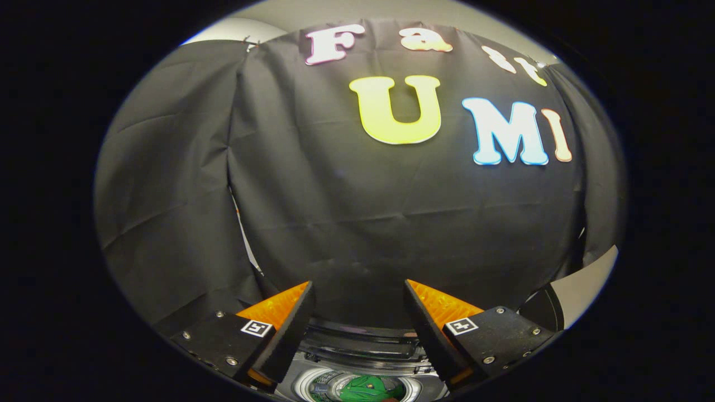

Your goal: Put the clothes into the washing machine and then close the washing machine lid.

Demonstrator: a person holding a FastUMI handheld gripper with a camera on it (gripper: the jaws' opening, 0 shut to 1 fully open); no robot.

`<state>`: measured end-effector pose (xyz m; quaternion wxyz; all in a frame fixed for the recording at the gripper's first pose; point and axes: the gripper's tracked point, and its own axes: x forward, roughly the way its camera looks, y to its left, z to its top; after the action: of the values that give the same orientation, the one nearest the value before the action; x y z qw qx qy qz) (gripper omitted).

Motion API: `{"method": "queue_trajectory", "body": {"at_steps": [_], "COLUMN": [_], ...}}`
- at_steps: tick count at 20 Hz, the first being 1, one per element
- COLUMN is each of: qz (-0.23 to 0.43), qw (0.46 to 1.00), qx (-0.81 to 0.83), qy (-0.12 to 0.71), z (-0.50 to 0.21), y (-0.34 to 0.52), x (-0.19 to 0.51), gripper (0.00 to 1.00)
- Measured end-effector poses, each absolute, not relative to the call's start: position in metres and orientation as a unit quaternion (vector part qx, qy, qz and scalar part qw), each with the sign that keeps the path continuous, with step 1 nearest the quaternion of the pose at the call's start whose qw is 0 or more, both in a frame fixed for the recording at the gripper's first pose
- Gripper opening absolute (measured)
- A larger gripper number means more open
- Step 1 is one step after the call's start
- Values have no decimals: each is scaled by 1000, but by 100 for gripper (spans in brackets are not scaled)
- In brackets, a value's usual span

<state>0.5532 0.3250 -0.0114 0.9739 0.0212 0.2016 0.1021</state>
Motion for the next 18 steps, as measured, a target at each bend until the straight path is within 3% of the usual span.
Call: {"method": "queue_trajectory", "body": {"at_steps": [11, 18], "qz": [61, 63], "qw": [921, 925], "qx": [13, 21], "qy": [386, 373], "z": [-81, -86], "y": [336, 339], "x": [567, 559], "gripper": [96, 96]}}
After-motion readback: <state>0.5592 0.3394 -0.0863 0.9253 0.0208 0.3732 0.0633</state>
